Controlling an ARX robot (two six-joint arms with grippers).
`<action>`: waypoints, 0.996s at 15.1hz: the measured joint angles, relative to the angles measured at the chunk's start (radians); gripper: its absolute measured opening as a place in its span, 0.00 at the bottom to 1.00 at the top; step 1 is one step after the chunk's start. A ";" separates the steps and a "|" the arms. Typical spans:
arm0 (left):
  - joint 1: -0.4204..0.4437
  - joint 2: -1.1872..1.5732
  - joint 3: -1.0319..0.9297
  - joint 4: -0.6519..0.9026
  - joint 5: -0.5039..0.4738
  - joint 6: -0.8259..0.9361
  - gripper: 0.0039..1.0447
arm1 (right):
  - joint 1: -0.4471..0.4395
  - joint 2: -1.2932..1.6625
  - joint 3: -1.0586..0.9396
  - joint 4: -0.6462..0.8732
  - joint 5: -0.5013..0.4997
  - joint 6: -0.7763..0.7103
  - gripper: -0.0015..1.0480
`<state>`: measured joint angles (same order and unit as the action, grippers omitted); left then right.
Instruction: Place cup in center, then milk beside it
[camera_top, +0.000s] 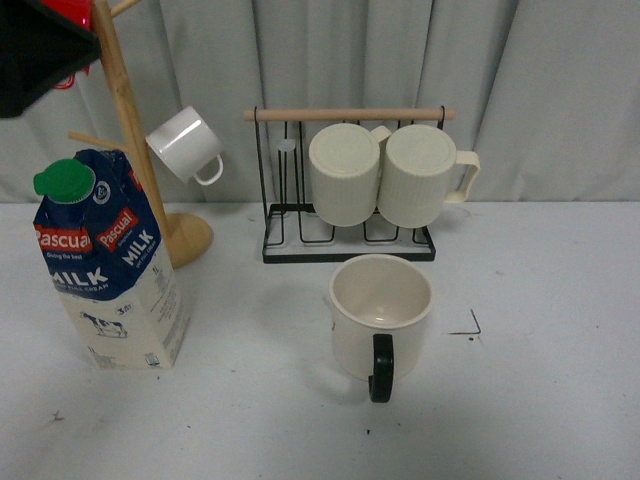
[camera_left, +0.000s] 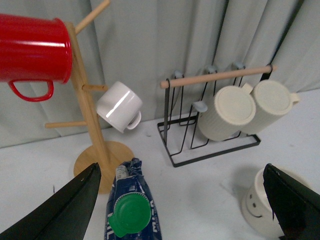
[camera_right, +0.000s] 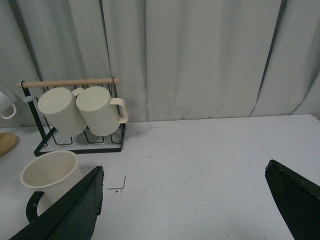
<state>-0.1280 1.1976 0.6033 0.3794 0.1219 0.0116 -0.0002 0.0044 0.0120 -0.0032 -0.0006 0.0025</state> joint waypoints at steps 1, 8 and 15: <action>0.013 0.057 -0.007 0.047 -0.020 0.030 0.94 | 0.000 0.000 0.000 0.000 0.000 0.000 0.94; 0.037 0.250 -0.041 0.153 -0.060 0.020 0.94 | 0.000 0.000 0.000 0.000 0.000 0.000 0.94; 0.005 0.462 -0.018 0.277 -0.158 0.010 0.94 | 0.000 0.000 0.000 0.000 0.000 0.000 0.94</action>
<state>-0.1230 1.6592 0.5854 0.6563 -0.0357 0.0216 -0.0002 0.0044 0.0120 -0.0032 -0.0002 0.0025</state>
